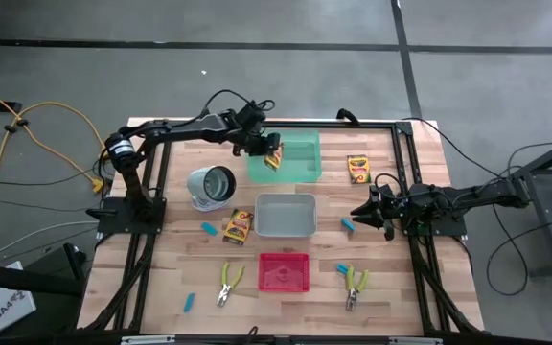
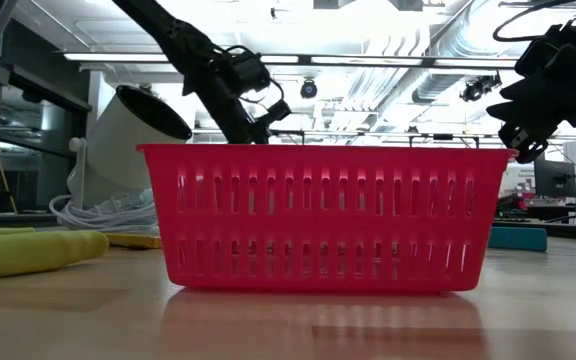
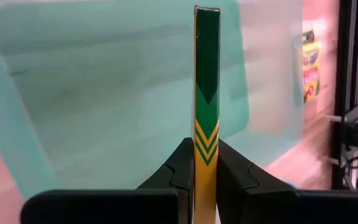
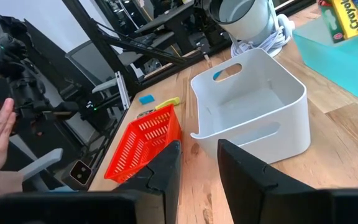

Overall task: Pick & Place School Supplies
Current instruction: Put the bottom yellow crayon box into the green bin

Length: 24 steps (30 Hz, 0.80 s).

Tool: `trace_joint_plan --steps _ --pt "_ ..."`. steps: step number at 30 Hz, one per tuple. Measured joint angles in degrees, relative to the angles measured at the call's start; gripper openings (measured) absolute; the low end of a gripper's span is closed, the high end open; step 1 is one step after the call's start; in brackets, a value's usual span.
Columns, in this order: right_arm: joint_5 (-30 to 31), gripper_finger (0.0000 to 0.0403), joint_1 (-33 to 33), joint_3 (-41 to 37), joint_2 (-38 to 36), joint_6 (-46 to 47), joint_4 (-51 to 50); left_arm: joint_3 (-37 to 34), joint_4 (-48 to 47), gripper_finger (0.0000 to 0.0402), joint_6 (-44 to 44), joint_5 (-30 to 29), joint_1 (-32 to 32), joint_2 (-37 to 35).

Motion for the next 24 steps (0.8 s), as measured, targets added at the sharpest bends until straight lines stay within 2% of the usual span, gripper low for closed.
trace_joint_plan --steps 16,24 --pt "0.00 0.0097 0.01 0.01 0.00 0.01 0.09 -0.02 -0.70 0.0027 -5.03 0.18 -0.69 3.54" --pt "0.02 0.0097 0.01 -0.01 0.02 0.00 0.11 -0.02 -0.83 0.0029 -4.76 0.10 -0.95 3.80"
